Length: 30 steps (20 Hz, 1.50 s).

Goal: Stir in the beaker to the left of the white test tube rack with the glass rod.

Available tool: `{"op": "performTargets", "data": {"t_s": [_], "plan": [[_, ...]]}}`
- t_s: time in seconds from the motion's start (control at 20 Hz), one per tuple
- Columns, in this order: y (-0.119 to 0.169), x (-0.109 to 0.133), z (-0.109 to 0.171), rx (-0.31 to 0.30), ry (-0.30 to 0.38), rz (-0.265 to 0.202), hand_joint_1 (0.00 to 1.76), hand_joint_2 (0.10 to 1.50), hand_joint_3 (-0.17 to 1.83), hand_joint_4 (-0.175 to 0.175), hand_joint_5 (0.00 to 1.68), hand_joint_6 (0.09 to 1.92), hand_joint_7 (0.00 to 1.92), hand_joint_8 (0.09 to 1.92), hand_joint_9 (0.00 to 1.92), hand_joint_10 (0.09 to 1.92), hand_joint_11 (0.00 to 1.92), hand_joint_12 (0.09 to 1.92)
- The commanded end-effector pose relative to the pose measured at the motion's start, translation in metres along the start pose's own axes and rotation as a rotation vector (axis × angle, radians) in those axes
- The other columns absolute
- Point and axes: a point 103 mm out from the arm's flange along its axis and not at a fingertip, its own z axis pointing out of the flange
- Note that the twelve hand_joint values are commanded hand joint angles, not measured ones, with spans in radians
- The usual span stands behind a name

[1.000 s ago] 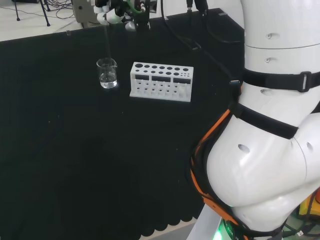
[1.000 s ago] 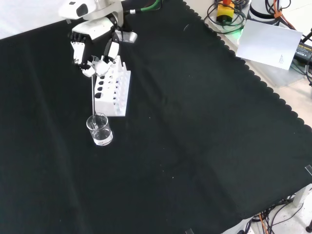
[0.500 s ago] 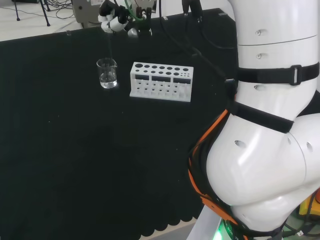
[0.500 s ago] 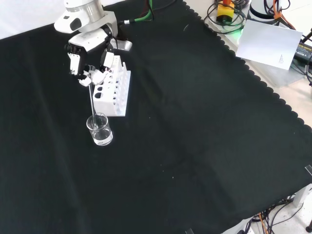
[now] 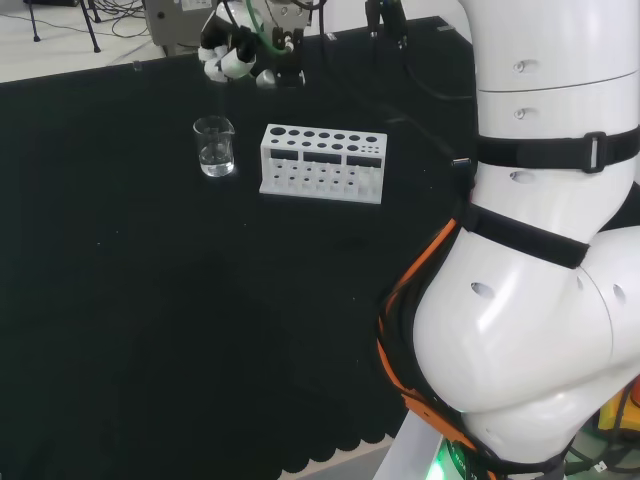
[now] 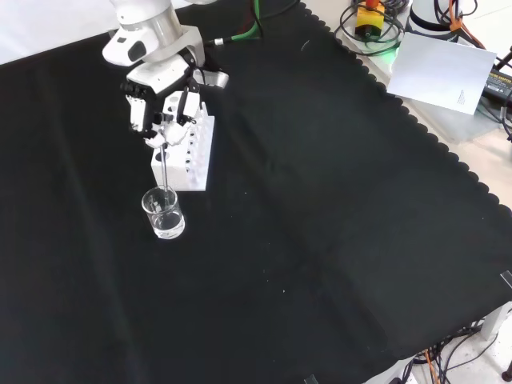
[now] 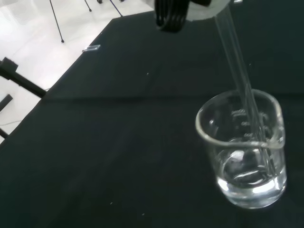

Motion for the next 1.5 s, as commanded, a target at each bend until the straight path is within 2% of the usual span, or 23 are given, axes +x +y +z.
{"op": "performTargets", "data": {"t_s": [0.05,0.25,0.5,0.65,0.9,1.25,1.5], "plan": [[0.011,0.030,0.002,0.002,0.002,-0.042,1.28,0.89,0.48,-0.175,0.95,0.85,1.02,1.34,1.55,1.01,1.65,0.77],[0.024,0.053,0.005,0.003,0.001,-0.070,1.28,0.89,0.48,-0.175,0.95,0.85,1.02,1.34,1.55,1.01,1.64,0.77],[0.034,0.052,0.004,-0.009,-0.011,-0.070,1.28,0.89,0.48,-0.175,0.95,0.85,1.02,1.35,1.55,1.01,1.64,0.77],[0.048,0.029,0.001,0.019,0.009,-0.055,1.28,0.89,0.48,-0.175,0.95,0.85,1.02,1.35,1.55,1.01,1.64,0.77],[0.057,-0.010,-0.010,0.006,-0.006,-0.023,1.28,0.90,0.47,-0.175,0.95,0.85,1.02,1.35,1.55,1.01,1.64,0.77],[0.040,-0.050,-0.023,-0.009,0.002,0.030,1.28,0.90,0.47,-0.175,0.95,0.86,1.02,1.35,1.55,1.01,1.64,0.77],[0.016,-0.054,-0.022,-0.007,0.008,0.052,1.28,0.90,0.47,-0.175,0.95,0.86,1.02,1.35,1.55,1.01,1.64,0.77]]}}
